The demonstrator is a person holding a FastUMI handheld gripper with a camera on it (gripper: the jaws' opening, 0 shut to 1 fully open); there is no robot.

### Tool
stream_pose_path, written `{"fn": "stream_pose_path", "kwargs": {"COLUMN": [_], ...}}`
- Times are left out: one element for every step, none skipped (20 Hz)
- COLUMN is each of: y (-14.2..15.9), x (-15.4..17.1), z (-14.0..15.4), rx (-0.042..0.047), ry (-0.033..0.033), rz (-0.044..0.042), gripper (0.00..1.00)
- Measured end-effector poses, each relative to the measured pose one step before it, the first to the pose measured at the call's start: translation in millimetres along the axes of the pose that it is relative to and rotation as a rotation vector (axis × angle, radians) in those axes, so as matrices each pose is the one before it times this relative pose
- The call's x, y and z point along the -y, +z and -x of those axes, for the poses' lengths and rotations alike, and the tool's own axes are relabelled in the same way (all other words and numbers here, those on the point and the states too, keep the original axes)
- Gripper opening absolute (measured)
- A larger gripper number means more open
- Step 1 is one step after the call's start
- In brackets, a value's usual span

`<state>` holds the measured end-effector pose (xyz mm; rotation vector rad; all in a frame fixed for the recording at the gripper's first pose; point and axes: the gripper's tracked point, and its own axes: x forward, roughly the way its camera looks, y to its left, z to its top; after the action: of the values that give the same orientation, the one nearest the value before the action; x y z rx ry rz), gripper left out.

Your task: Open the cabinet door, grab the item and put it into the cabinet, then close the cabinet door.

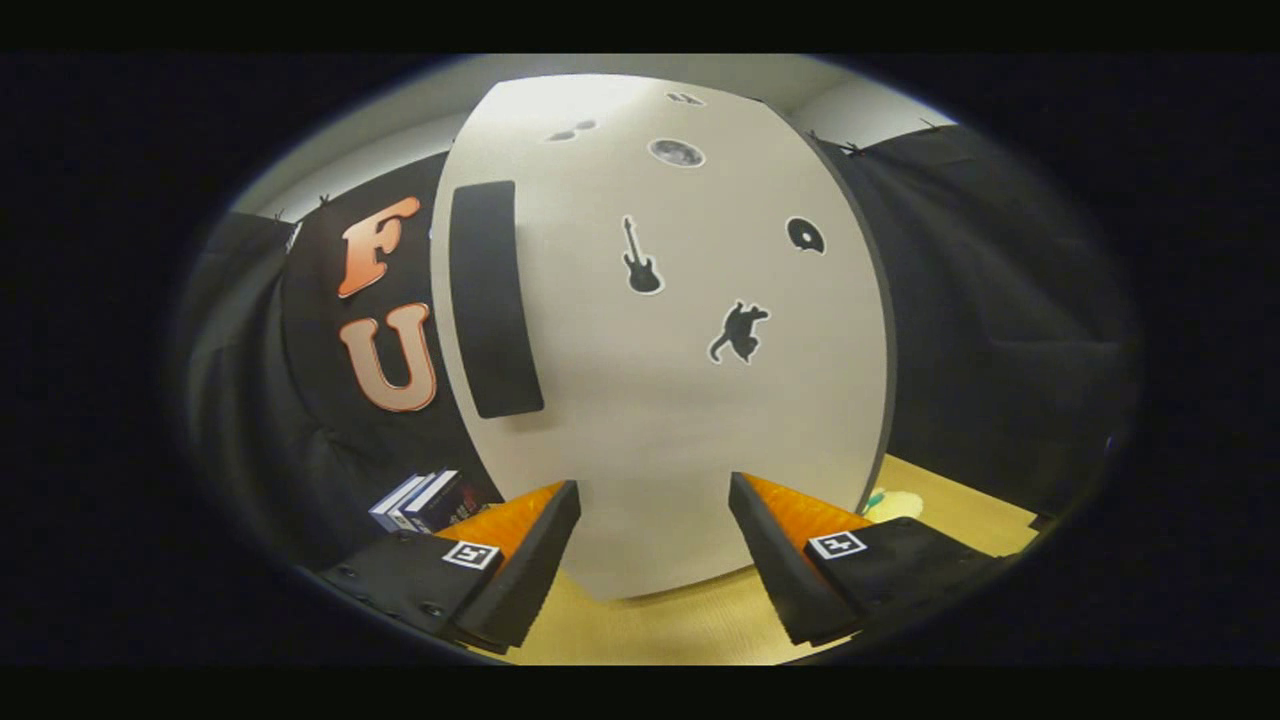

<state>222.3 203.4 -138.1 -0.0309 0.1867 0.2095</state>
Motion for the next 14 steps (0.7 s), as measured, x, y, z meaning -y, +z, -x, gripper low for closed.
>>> {"fn": "stream_pose_path", "kwargs": {"y": [0.41, -0.83, 1.58, 2.4, 4.26, 7.91, 7.52, 6.35, 6.67, 8.49, 8.11, 7.45, 5.23, 2.17], "x": [4.16, 1.16, 2.19, 1.58, 2.71, 3.66, 1.58, 2.18, 1.44, -0.14, 1.56, 3.18, 4.69, 4.58], "z": [15.46, 15.42, 16.67, 11.51, 12.35, 11.98, 8.82, 9.78, 9.39, 11.12, 9.86, 8.83, 6.46, 5.23], "rx": [-0.00905, -0.0139, -0.0119, -0.01083, -0.00214, 0.01049, 0.01376, 0.01074, 0.01306, 0.01559, 0.01718, 0.01723, 0.01259, 0.00711], "ry": [-0.00936, 0.00351, 0.00091, 0.00093, -0.00207, -0.00676, -0.00078, -0.00094, 0.00616, 0.00915, 0.00391, -0.00538, -0.0148, -0.01498], "rz": [0.01515, 0.01443, 0.01591, 0.02417, 0.02823, 0.0204, 0.00634, -0.00673, -0.01117, -0.00435, 0.00588, 0.01505, 0.01545, 0.01079], "gripper": [0.97, 0.97, 0.97, 0.97, 0.97, 0.97, 0.97, 0.97, 0.97, 0.97, 0.97, 0.97, 0.97, 0.97]}}
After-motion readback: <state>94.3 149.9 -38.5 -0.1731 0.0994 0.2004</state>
